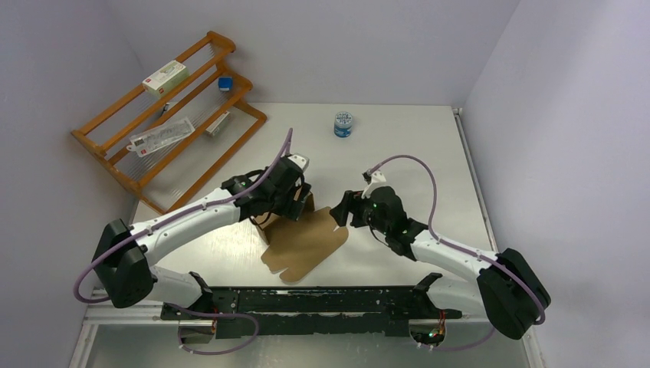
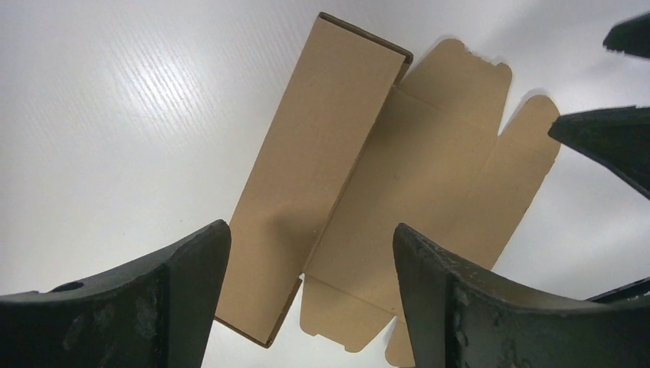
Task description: Fold the paper box
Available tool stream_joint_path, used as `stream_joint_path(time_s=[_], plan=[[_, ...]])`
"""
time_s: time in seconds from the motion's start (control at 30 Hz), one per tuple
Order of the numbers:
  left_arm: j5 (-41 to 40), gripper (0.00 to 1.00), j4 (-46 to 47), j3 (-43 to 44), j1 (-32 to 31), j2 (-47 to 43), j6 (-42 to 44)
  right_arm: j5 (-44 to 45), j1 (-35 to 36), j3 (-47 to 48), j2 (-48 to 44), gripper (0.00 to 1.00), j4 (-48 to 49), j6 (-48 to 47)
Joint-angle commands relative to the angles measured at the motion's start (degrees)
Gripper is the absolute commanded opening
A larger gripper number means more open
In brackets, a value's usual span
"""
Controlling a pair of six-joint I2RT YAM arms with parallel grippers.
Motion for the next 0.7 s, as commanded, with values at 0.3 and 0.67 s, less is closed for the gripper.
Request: stream_joint_path(time_s=[0.3, 0.67], plan=[[-0.78, 0.86, 2.09, -3.32, 3.86, -6.81, -4.63, -1.59, -3.52, -3.32, 8.12, 0.73, 5.65, 8.05], [11.77, 0.84, 7.99, -10.43, 16.88, -9.67, -4.28, -11.98, -6.73, -1.06, 22.38, 0.63, 15.46, 11.33]])
